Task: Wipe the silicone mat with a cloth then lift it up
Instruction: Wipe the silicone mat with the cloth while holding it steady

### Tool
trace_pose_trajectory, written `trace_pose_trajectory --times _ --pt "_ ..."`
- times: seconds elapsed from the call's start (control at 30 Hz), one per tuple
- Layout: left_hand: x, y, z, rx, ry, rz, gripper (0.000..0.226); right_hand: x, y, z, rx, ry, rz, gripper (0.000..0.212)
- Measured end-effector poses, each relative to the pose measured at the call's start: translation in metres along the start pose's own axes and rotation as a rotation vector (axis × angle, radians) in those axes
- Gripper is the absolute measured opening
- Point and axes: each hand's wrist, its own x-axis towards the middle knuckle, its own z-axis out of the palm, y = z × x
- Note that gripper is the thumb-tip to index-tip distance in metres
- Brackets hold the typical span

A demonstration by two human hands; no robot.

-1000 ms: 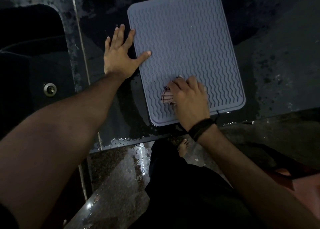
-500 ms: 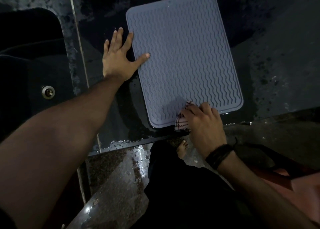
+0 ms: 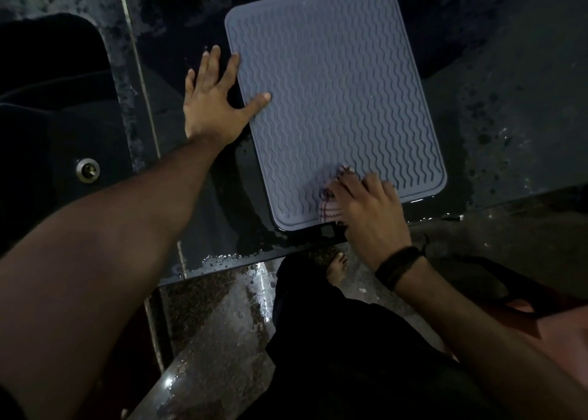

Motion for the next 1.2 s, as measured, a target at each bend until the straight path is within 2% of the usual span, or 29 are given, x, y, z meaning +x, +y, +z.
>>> trace_pose_trajectory --times 0.17,0.4,0.57,0.7,0.83,0.93,1.03,1.13,1.2 --pt "0.001 -0.002 0.002 -0.012 0.008 0.011 0.097 -0.017 0.009 -0.007 0.006 -0.093 0.009 0.046" --pt "0.003 -0.005 0.006 0.007 0.021 0.016 0.097 0.054 -0.019 -0.028 0.178 0.122 0.018 0.051" --pt "0.003 -0.004 0.007 0.018 0.025 0.007 0.097 0.085 -0.027 -0.014 0.049 0.034 -0.032 0.05" --pt "0.002 -0.003 0.005 0.017 0.022 0.001 0.097 0.05 -0.02 -0.005 0.015 0.02 -0.052 0.05" --pt "0.002 -0.001 0.003 0.017 0.007 -0.009 0.097 0.015 -0.013 -0.01 0.003 -0.076 -0.061 0.059" --pt "0.002 -0.002 0.004 0.012 0.019 -0.004 0.098 0.008 -0.009 -0.014 0.024 -0.098 -0.064 0.052" --pt "0.002 -0.003 0.005 0.007 0.025 0.0 0.098 0.024 -0.012 -0.024 0.072 -0.042 -0.041 0.041" --pt "0.003 -0.004 0.006 0.013 0.025 0.0 0.097 0.056 -0.024 -0.029 0.123 0.044 -0.047 0.047" --pt "0.003 -0.003 0.007 0.02 0.023 0.0 0.098 0.076 -0.034 -0.028 0.098 0.031 -0.083 0.051"
